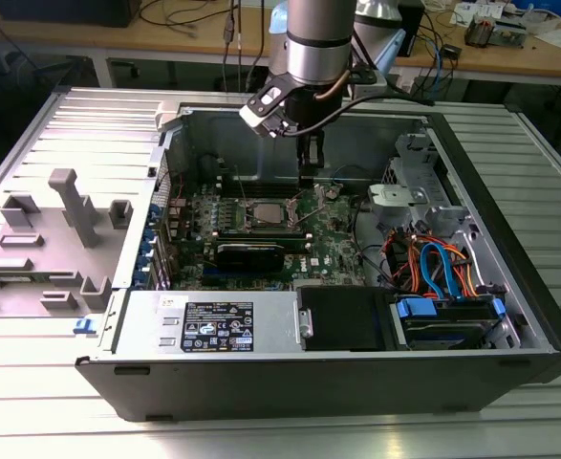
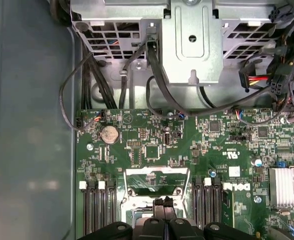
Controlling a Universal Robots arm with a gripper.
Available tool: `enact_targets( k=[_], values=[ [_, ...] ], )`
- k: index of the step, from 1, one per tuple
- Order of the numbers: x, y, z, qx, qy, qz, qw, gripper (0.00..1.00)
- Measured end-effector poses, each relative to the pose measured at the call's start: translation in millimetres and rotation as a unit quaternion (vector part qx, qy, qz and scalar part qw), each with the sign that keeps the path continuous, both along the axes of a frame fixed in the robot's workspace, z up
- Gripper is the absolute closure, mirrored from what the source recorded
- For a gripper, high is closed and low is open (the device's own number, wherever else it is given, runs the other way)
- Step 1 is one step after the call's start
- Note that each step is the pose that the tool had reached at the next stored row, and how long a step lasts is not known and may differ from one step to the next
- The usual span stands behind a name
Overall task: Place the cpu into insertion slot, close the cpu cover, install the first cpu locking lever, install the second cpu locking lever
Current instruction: 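Close the cpu cover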
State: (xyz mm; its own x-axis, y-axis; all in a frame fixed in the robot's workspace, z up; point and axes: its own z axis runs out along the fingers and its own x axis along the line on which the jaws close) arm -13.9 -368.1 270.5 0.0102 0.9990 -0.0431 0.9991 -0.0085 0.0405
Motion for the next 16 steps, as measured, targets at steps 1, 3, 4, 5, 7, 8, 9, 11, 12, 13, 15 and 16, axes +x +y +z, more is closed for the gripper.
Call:
enact_targets(
  k=[1,3,4,5,7,8,9,11,12,13,15,16],
  values=[
    [1.4,0.0,0.0,0.0000,0.0000,0.000,1.0000,0.89],
    [4.8,0.0,0.0,0.0000,0.0000,0.000,1.0000,0.89],
    [6.3,0.1,0.0,0.0000,0.0000,0.000,1.0000,0.89],
    [8.1,0.1,-0.1,0.0000,0.0000,0.000,1.0000,0.89],
    [10.5,0.2,-0.1,0.0000,0.0000,0.000,1.0000,0.89],
    [11.2,0.2,-0.1,0.0001,0.0000,0.000,1.0000,0.89],
    [12.2,0.2,-0.1,0.0001,0.0000,0.000,1.0000,0.89],
    [13.7,0.3,0.0,0.0000,0.0000,0.000,1.0000,0.89],
    [14.7,0.4,-0.1,0.0000,0.0000,0.000,1.0000,0.89],
    [15.6,0.5,-0.1,0.0000,0.0000,0.000,1.0000,0.89],
    [17.9,0.7,-0.1,0.0001,0.0000,0.000,1.0000,0.89],
    [19.3,0.9,-0.1,0.0001,0.0000,0.000,1.0000,0.89]
  ],
)
